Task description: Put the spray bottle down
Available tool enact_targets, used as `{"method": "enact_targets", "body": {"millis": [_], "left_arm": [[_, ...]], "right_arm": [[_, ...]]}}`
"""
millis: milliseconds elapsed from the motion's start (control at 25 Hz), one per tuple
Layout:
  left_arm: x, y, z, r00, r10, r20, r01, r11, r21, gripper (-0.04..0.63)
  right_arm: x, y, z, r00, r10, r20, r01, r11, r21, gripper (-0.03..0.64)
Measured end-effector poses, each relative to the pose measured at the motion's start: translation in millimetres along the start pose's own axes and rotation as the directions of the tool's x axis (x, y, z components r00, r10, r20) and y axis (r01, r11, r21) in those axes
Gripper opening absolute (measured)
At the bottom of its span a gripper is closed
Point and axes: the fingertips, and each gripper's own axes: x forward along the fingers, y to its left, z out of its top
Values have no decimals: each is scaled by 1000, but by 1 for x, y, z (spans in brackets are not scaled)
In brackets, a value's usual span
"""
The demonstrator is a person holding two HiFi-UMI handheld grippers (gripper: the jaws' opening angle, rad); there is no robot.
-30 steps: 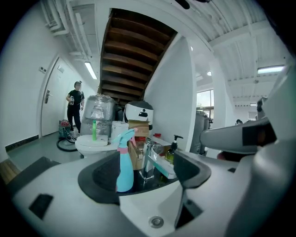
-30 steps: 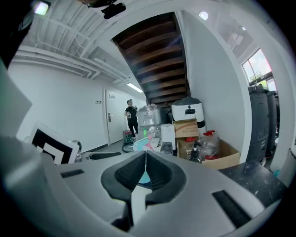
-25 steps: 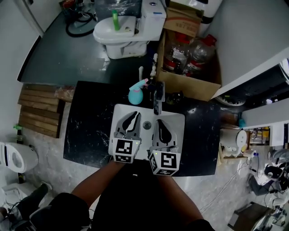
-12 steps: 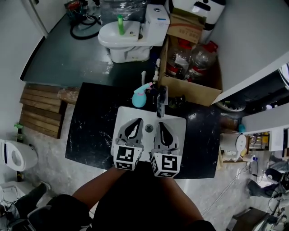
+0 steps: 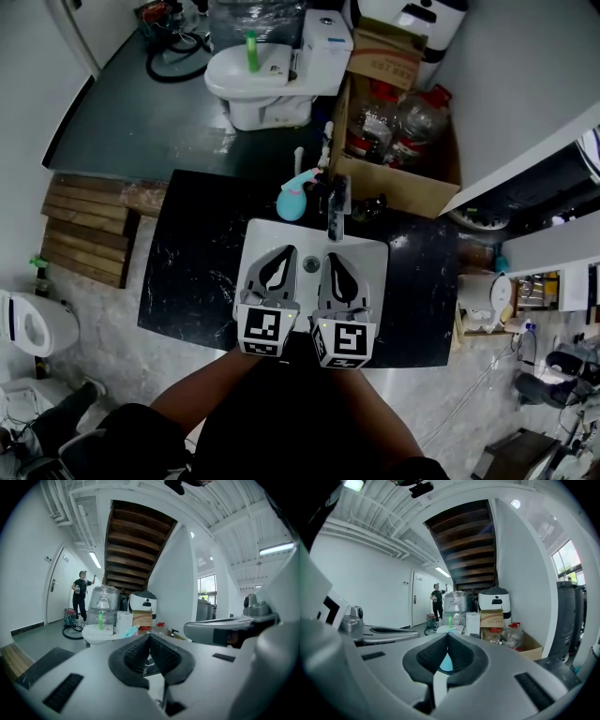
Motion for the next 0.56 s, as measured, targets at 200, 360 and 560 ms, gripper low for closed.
{"method": "enact_targets", "body": {"millis": [200,360,560], "left_arm": [[-7,-1,1,1000,-2,6,2,1000,11,12],[-13,2,-3,1000,2,-2,-2,1000,4,13],[-20,0,-10,1000,-2,-17,2,1000,-18,13]], "right_arm": [[-3,3,0,1000,-6,-1,6,1000,-4,17],[-4,8,-1,1000,1,-2,-1,1000,-4,17],[-7,13,-3,1000,16,-8,-16,1000,4,17]]}}
